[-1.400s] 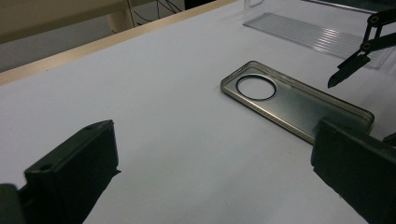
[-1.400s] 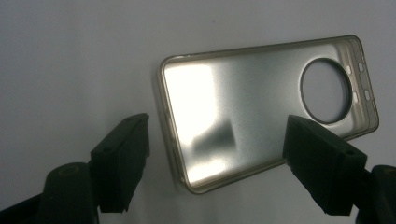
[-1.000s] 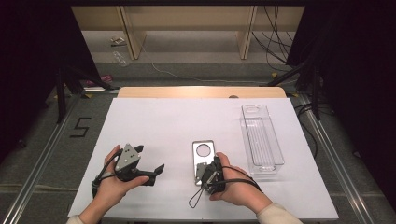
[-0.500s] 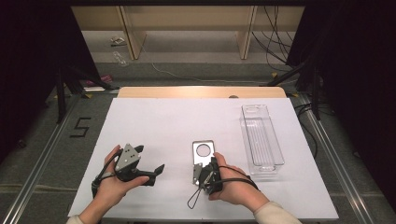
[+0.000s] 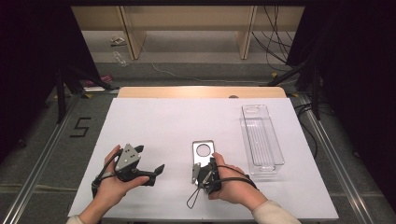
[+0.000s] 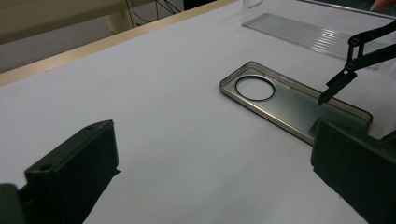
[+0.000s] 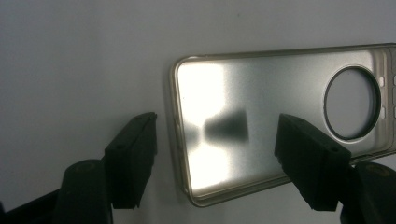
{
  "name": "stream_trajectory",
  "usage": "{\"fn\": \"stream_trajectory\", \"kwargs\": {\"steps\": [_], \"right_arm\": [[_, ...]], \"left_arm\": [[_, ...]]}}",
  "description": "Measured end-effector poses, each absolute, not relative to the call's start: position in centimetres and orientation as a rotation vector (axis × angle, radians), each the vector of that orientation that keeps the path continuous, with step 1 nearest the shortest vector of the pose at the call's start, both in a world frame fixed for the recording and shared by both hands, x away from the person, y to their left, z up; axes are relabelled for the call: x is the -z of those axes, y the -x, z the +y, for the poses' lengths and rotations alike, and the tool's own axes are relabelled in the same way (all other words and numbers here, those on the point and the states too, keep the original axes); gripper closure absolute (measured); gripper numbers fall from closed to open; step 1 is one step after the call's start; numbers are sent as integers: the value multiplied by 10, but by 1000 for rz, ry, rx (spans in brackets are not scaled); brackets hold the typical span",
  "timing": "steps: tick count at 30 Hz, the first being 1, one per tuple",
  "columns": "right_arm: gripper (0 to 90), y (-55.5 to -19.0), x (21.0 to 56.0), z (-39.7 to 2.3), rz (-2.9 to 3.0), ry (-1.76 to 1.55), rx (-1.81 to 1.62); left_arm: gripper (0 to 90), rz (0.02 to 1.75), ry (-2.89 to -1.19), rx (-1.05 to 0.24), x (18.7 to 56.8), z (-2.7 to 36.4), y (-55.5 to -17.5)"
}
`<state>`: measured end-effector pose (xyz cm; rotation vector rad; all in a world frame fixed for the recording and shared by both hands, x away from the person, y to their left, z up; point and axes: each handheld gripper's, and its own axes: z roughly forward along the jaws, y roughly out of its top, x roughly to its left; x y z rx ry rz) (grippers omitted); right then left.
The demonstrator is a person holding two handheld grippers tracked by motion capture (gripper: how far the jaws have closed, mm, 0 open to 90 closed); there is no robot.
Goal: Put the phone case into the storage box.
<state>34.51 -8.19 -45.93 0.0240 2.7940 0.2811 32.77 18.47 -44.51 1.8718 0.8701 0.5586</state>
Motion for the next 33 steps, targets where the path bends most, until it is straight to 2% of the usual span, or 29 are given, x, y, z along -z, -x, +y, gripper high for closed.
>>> {"fn": "stream_trajectory", "kwargs": {"steps": [17, 22, 26, 33], "right_arm": [[361, -346, 459, -79, 2801, 4, -267], [437, -345, 459, -78, 2811, 31, -262], [437, -346, 459, -78, 2812, 41, -254], [490, -345, 459, -77, 2824, 56, -247]], "left_arm": [[3, 870, -1870, -560, 445, 185, -328], [3, 871, -1869, -559, 445, 185, -328], [3, 871, -1869, -558, 445, 185, -328], [3, 870, -1869, -558, 445, 185, -328]]}}
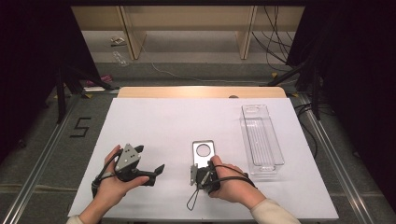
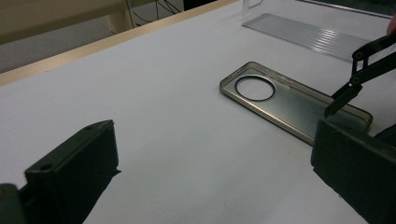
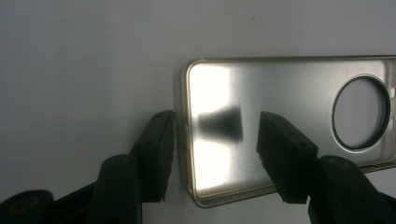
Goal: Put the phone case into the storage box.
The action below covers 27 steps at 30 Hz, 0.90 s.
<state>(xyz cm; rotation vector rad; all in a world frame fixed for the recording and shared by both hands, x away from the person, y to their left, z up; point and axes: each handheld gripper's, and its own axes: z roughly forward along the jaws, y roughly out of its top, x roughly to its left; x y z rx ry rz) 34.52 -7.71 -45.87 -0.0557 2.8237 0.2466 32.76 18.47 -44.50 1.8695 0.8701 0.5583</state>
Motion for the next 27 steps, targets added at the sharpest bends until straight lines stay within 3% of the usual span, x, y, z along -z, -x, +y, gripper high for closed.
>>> {"fn": "stream_trajectory", "kwargs": {"steps": [18, 27], "right_arm": [[661, -343, 458, -75, 2881, 75, -216], [645, -344, 458, -75, 2875, 69, -231]], "left_arm": [[4, 867, -1873, -560, 445, 184, -327], [4, 865, -1875, -565, 444, 185, -327]]}}
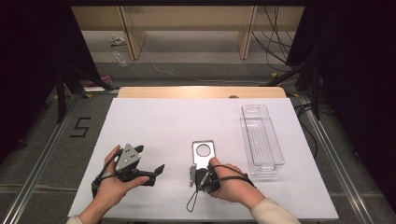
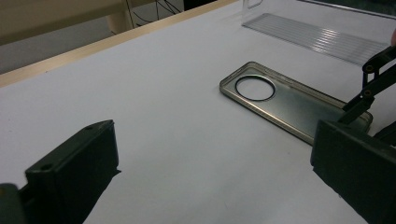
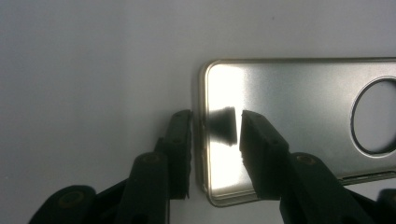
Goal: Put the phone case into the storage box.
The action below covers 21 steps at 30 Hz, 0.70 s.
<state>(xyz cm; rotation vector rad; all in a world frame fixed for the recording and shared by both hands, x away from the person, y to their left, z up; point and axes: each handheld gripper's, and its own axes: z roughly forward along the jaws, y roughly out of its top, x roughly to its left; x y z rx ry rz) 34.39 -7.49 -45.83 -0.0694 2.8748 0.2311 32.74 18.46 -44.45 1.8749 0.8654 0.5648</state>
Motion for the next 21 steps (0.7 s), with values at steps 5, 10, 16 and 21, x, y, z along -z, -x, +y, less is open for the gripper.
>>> {"fn": "stream_trajectory", "kwargs": {"steps": [5, 10, 16, 21], "right_arm": [[654, -344, 458, -75, 2876, 67, -233], [676, -344, 459, -75, 2881, 62, -234], [706, -344, 458, -75, 2893, 51, -226], [728, -344, 458, -74, 2902, 53, -213]], "left_arm": [[5, 869, -1873, -564, 445, 185, -327], [5, 868, -1873, -564, 445, 185, -327], [7, 868, -1876, -565, 445, 185, -327], [8, 871, -1874, -564, 445, 185, -327]]}}
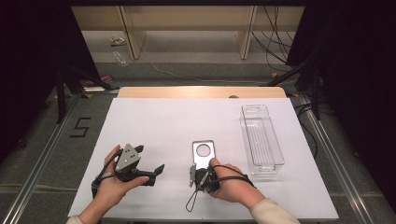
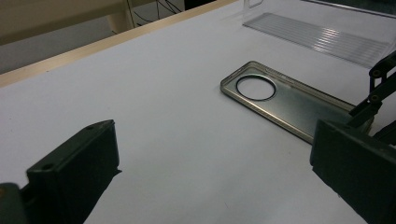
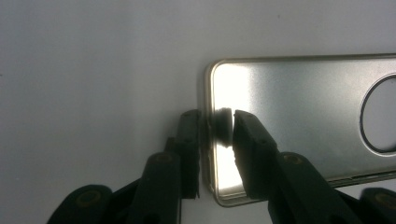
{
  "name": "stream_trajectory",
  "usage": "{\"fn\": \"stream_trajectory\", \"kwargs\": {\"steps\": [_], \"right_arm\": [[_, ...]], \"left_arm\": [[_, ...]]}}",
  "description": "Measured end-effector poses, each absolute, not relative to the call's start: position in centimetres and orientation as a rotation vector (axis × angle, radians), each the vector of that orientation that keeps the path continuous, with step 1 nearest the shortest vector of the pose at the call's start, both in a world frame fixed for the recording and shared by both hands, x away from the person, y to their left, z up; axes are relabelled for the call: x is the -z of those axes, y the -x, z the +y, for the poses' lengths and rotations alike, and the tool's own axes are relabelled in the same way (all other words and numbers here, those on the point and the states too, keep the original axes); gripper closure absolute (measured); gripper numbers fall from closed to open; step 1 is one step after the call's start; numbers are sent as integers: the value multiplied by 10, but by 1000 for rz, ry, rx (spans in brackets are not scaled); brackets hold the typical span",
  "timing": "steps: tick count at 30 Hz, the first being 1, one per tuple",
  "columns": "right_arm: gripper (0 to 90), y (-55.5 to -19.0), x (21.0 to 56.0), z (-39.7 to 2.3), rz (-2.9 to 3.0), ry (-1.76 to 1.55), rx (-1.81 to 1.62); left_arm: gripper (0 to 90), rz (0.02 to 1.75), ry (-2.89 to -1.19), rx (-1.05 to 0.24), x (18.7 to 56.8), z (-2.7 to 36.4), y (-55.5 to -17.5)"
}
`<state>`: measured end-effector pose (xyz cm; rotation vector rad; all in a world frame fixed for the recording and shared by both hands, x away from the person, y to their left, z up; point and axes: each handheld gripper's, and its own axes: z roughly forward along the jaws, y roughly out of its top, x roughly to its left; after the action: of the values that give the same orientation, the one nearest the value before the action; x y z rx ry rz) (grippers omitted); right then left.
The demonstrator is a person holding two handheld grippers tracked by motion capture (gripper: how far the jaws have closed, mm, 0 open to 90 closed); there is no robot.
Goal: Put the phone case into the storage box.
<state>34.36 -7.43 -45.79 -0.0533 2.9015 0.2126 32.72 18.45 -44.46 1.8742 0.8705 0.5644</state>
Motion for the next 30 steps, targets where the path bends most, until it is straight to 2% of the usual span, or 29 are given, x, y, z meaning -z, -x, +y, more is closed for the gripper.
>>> {"fn": "stream_trajectory", "kwargs": {"steps": [30], "right_arm": [[811, -343, 458, -73, 2926, 47, -204]], "left_arm": [[18, 877, -1874, -564, 445, 185, -327]]}}
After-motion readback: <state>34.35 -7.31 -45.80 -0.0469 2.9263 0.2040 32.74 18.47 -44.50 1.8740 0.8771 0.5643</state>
